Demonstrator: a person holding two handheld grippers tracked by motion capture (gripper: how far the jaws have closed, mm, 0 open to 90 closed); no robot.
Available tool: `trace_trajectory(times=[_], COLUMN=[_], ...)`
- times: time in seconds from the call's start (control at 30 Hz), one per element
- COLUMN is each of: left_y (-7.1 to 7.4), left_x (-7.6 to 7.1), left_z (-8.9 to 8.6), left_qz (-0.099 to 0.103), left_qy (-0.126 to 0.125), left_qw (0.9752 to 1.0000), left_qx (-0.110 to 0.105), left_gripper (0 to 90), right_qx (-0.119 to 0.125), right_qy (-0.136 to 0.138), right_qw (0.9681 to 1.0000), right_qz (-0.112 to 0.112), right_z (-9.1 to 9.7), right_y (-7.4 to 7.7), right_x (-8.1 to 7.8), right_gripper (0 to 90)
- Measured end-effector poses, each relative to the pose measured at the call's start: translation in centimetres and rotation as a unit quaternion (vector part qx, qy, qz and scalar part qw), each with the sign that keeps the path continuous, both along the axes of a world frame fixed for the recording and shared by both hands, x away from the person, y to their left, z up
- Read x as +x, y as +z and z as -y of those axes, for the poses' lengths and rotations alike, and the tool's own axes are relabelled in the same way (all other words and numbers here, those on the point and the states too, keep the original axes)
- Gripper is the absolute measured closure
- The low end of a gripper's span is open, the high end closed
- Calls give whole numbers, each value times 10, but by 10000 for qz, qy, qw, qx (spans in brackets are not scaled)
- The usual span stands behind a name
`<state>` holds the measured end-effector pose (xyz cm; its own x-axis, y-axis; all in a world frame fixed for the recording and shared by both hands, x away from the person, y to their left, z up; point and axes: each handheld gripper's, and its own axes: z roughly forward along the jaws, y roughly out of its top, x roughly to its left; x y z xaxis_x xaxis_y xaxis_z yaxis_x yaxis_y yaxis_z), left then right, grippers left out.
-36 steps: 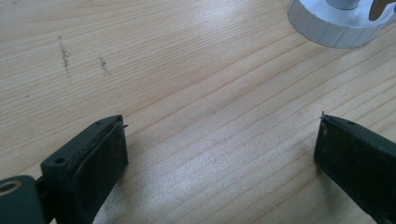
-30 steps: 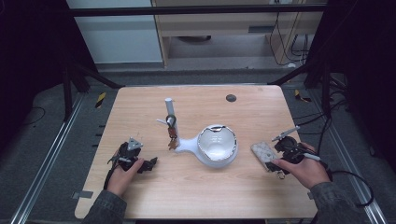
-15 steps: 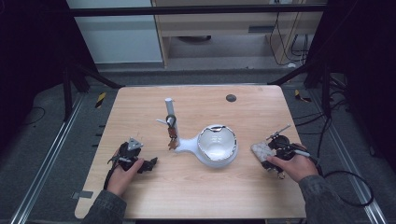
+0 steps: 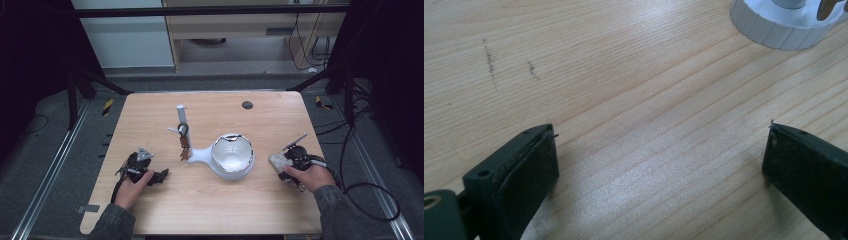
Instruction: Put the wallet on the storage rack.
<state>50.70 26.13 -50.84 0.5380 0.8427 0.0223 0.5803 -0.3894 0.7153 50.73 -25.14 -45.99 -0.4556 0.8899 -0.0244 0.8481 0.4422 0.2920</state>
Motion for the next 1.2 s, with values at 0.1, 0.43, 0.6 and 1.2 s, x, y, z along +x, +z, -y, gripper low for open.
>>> trace_trajectory(times=[0.1,0.43,0.6,1.2], left_y=[0,0,0,0], left_x=[0,0,0,0], left_z=[0,0,0,0], left_qz=[-1,-3,-5,-8], left_qy=[-3,-5,-9,-13], left_qw=[10000,10000,10000,10000], left_qx=[1,0,2,4], left_gripper=[8,7,6,3], right_qx=[30,18,-12,-93], right_qy=[-52,-67,-38,50], right_qw=[10000,9999,9999,9999], right_qz=[-44,-114,-120,-123], right_z=[2,3,4,4], right_y=[-3,-8,-8,-10], right_x=[1,2,2,3], right_gripper=[191,232,243,276])
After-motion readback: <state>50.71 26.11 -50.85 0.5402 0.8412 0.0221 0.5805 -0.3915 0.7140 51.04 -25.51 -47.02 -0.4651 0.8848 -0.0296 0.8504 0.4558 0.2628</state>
